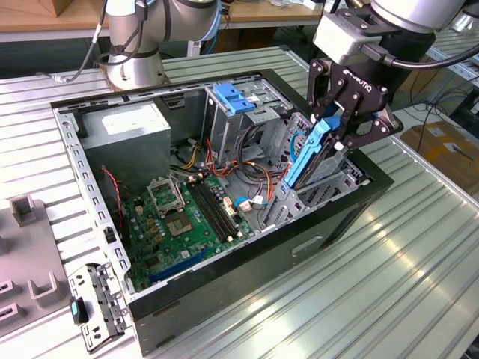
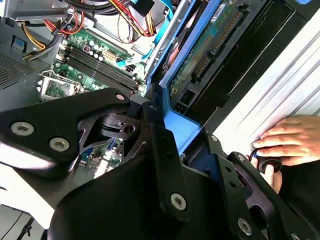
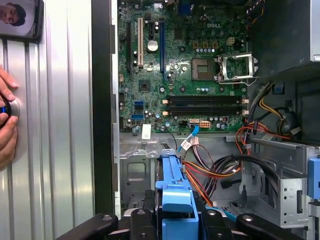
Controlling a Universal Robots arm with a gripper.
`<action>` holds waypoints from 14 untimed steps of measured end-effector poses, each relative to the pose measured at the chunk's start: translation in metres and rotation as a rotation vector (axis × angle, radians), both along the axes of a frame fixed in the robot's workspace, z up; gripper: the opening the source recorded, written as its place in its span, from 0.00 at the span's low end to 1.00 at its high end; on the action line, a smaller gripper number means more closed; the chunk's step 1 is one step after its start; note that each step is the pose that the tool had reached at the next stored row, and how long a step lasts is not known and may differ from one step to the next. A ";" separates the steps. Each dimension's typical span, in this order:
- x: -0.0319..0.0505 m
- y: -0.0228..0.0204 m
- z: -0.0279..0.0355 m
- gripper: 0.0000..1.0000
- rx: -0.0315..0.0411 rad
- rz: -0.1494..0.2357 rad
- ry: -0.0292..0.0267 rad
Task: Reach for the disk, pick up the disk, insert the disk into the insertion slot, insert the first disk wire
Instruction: 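Insert the disk into the insertion slot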
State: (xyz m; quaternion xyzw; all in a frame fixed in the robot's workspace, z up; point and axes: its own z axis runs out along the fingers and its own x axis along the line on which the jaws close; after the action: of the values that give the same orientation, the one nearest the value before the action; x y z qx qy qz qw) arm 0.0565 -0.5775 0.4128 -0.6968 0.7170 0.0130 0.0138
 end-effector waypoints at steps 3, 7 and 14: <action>0.0000 -0.0006 -0.0063 0.37 -0.0002 0.000 0.0000; 0.0000 -0.0014 -0.0146 0.37 0.0000 0.000 0.0000; 0.0000 -0.0023 -0.0253 0.37 -0.0003 0.000 0.0001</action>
State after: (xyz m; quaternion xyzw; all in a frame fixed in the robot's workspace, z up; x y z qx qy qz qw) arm 0.0565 -0.5797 0.3875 -0.6968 0.7170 0.0129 0.0136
